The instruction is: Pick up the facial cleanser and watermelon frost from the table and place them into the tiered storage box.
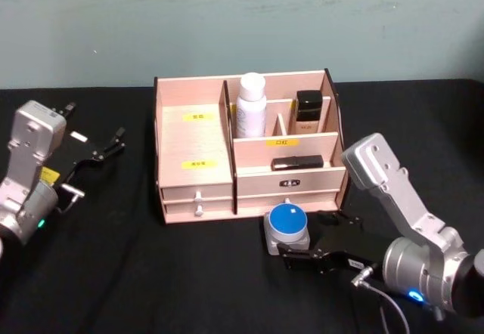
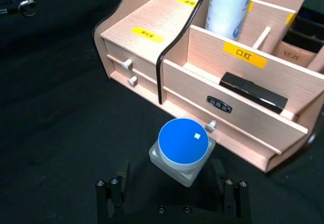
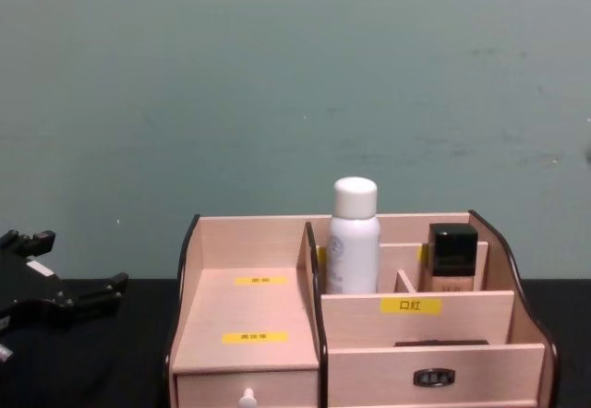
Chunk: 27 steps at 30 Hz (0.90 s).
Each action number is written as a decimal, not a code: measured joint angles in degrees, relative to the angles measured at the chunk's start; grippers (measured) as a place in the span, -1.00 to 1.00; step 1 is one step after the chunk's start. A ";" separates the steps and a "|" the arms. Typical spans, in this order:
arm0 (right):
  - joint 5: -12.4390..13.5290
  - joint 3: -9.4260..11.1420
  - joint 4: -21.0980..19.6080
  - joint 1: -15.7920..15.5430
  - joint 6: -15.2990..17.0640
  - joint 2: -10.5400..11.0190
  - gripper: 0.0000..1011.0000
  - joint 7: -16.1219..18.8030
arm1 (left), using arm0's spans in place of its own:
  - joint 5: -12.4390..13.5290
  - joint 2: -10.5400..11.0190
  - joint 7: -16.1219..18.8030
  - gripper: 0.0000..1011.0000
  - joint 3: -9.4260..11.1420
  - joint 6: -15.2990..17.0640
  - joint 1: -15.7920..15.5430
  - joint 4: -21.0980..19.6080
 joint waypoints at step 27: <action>-7.57 -2.97 5.90 4.91 -0.46 -4.41 0.98 0.42 | 0.00 0.00 0.00 0.98 0.00 0.00 0.00 0.00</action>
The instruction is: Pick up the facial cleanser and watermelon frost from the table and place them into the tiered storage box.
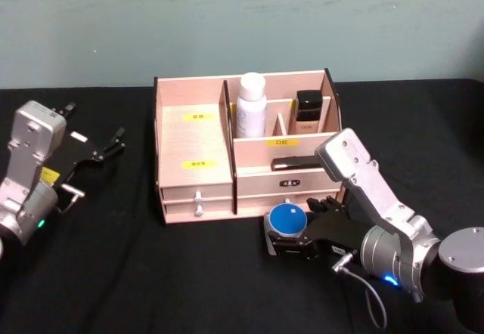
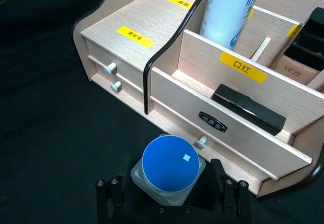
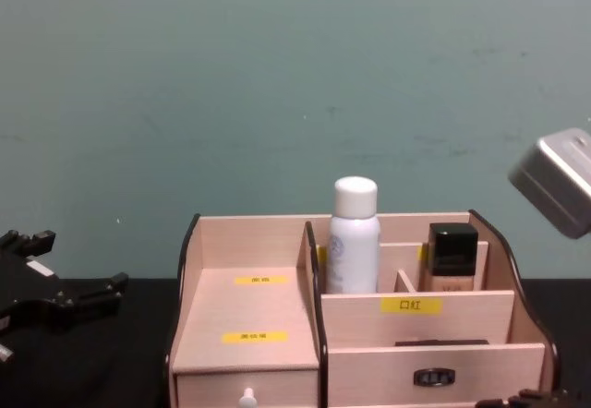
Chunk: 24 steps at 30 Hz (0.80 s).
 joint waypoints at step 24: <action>-2.58 0.78 3.08 0.72 -0.23 -3.15 0.98 2.19 | 0.00 0.00 0.00 0.98 0.00 0.00 0.00 0.00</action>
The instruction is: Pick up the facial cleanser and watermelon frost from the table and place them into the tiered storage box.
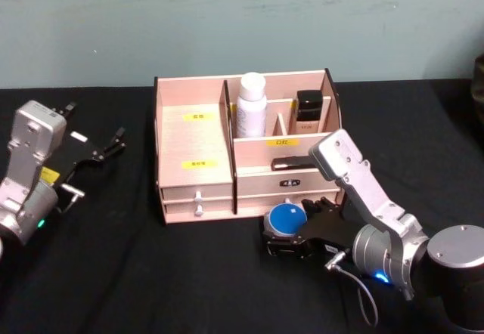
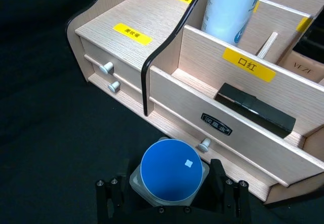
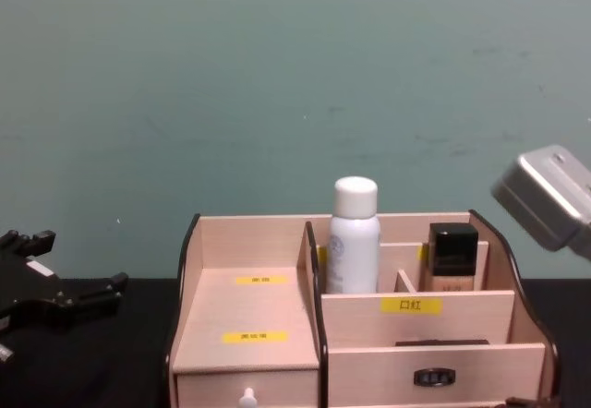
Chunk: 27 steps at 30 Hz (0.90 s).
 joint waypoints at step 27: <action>-1.21 0.37 1.47 0.21 -0.30 -1.24 0.66 1.38 | 0.00 0.00 0.00 0.98 0.00 0.00 0.00 0.00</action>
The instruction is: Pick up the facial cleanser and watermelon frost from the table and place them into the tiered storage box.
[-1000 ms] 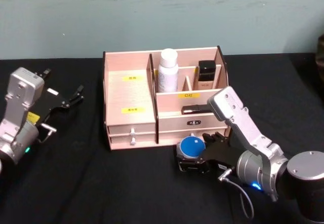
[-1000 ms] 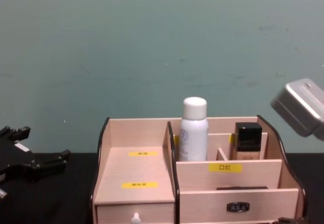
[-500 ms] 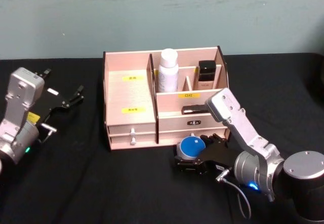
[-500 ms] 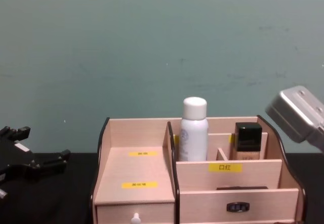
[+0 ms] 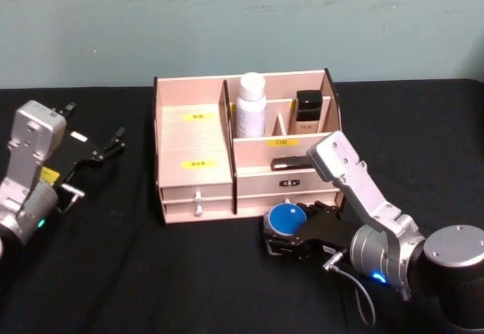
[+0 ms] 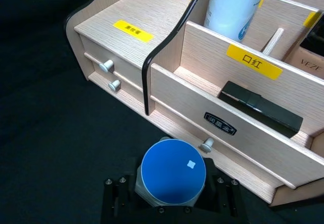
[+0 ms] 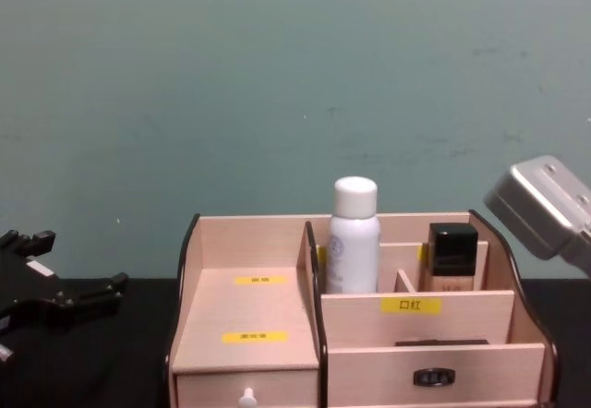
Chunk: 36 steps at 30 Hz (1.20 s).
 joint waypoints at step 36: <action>-0.33 1.48 -3.95 0.24 0.50 0.44 0.45 3.58 | 0.00 0.00 0.00 0.98 0.00 0.00 0.00 0.00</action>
